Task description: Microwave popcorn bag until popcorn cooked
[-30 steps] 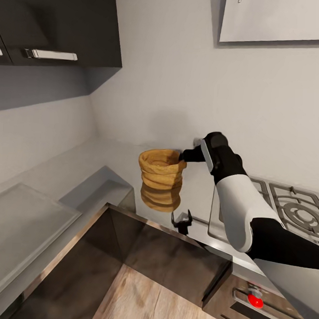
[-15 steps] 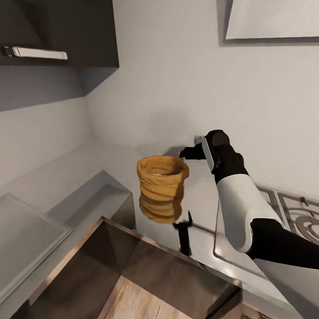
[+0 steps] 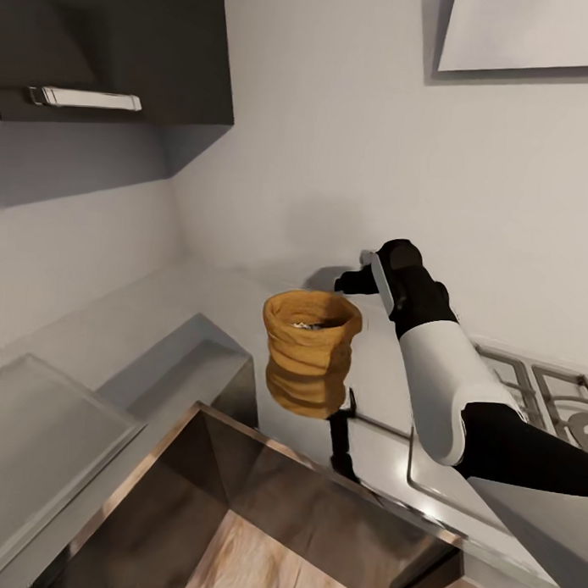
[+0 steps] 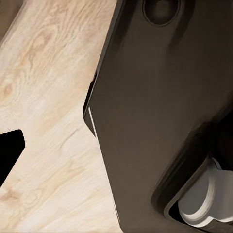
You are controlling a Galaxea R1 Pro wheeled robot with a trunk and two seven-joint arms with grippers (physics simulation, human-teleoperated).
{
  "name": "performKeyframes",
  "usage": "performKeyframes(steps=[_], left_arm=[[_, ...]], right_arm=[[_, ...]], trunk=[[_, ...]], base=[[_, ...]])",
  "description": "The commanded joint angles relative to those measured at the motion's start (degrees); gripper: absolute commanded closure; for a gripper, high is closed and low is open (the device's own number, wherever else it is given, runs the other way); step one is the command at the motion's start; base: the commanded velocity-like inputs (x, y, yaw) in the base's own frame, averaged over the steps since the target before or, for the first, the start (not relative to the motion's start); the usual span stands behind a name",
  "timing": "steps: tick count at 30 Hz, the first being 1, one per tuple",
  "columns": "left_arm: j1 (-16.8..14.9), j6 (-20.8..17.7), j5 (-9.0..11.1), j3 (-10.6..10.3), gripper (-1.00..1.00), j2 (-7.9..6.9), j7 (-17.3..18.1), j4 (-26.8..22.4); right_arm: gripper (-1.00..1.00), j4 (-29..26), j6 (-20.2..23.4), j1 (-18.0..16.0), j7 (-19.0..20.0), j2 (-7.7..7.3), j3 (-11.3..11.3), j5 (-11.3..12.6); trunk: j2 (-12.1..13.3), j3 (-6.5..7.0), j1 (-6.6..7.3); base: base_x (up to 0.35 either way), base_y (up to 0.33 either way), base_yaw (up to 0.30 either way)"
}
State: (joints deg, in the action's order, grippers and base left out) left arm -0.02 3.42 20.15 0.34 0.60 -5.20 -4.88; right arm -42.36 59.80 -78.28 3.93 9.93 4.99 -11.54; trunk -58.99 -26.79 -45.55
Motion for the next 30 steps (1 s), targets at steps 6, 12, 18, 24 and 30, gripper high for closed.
performKeyframes(steps=[6, 12, 18, 24, 30], left_arm=[[0.00, 0.13, 0.24, 0.01, -1.00, 0.02, -0.16, -0.05], [0.00, 0.11, 0.24, -0.01, -1.00, 0.02, -0.16, -0.05], [0.01, 0.10, 0.29, 0.00, -1.00, -0.03, -0.16, -0.05], [0.00, 0.15, 0.22, -0.52, -1.00, 0.01, -0.16, -0.05], [-0.01, 0.17, 0.31, -0.12, -1.00, 0.02, -0.16, -0.05]], right_arm=[[-1.00, 0.17, 0.20, -0.04, 0.31, 0.07, 0.28, -0.42], [-1.00, 0.40, 0.20, -0.04, -0.21, 0.07, 0.47, -0.20], [-1.00, 0.52, 0.20, -0.04, -1.49, 0.07, 0.47, -0.04], [-1.00, 1.73, 0.20, -0.04, -2.66, 0.07, 0.54, 0.10], [-1.00, 4.48, 0.20, -0.04, -3.07, 0.07, 0.49, 0.11]], trunk=[[-0.04, -0.05, 0.00], [-0.04, -0.05, 0.00], [-0.04, -0.05, 0.00], [-0.04, -0.05, 0.00], [-0.04, -0.05, 0.00]], base=[[0.000, 0.000, 0.231], [0.000, 0.000, 0.023], [0.000, 0.000, 0.001], [0.000, 0.000, 0.000], [0.000, 0.000, 0.000]])
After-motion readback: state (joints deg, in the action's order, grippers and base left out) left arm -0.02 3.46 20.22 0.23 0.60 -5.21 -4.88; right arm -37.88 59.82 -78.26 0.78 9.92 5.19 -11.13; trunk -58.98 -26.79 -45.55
